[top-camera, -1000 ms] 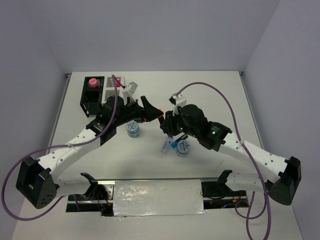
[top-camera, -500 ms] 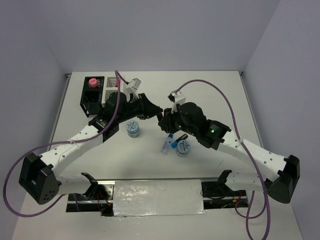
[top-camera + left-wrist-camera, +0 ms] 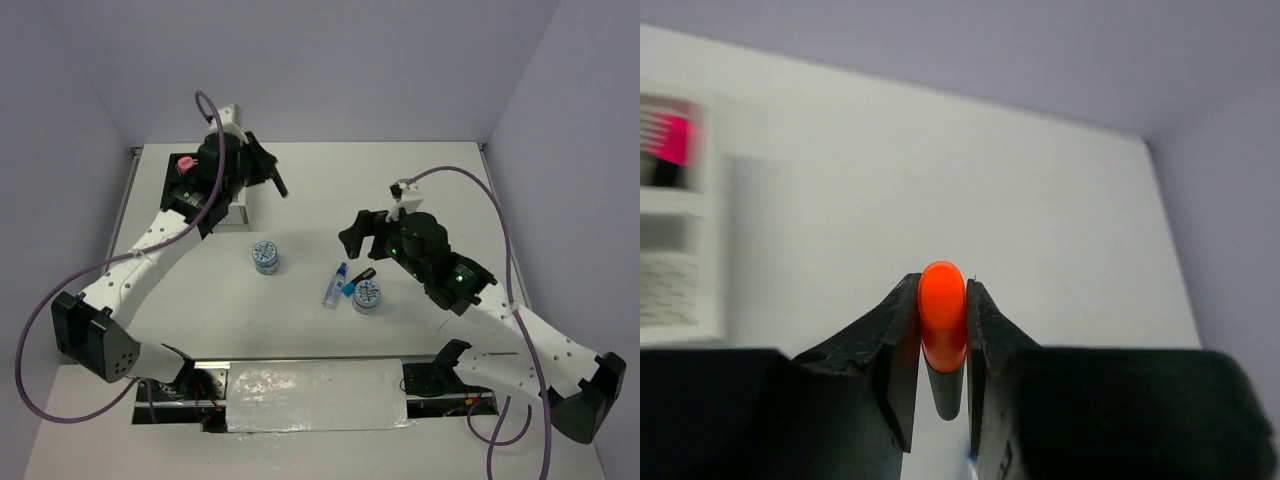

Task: Sort the stationery into containers
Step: Place the pen in the storage box.

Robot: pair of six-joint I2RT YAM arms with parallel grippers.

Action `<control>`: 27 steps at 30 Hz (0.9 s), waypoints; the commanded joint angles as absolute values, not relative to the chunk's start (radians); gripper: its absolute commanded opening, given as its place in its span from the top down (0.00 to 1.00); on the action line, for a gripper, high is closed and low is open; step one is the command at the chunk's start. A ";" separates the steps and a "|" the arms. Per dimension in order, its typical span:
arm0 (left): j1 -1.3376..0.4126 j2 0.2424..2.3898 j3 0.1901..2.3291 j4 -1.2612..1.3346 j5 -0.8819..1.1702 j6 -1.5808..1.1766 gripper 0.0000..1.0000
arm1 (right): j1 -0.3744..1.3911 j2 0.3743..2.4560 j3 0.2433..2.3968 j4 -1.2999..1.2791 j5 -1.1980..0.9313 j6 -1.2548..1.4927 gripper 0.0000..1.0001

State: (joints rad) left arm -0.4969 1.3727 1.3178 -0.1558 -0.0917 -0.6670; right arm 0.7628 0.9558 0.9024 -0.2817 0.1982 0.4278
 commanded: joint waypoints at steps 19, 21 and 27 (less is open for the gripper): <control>-0.230 1.882 1.589 0.215 -0.764 -0.281 0.92 | 0.667 0.690 0.859 -0.391 0.006 0.362 0.00; -0.230 1.882 1.566 0.239 -0.755 -0.284 0.80 | 0.667 0.690 0.877 -0.397 0.005 0.354 0.00; -0.230 1.887 1.526 0.241 -0.758 -0.321 0.48 | 0.666 0.713 0.900 -0.405 0.014 0.339 0.00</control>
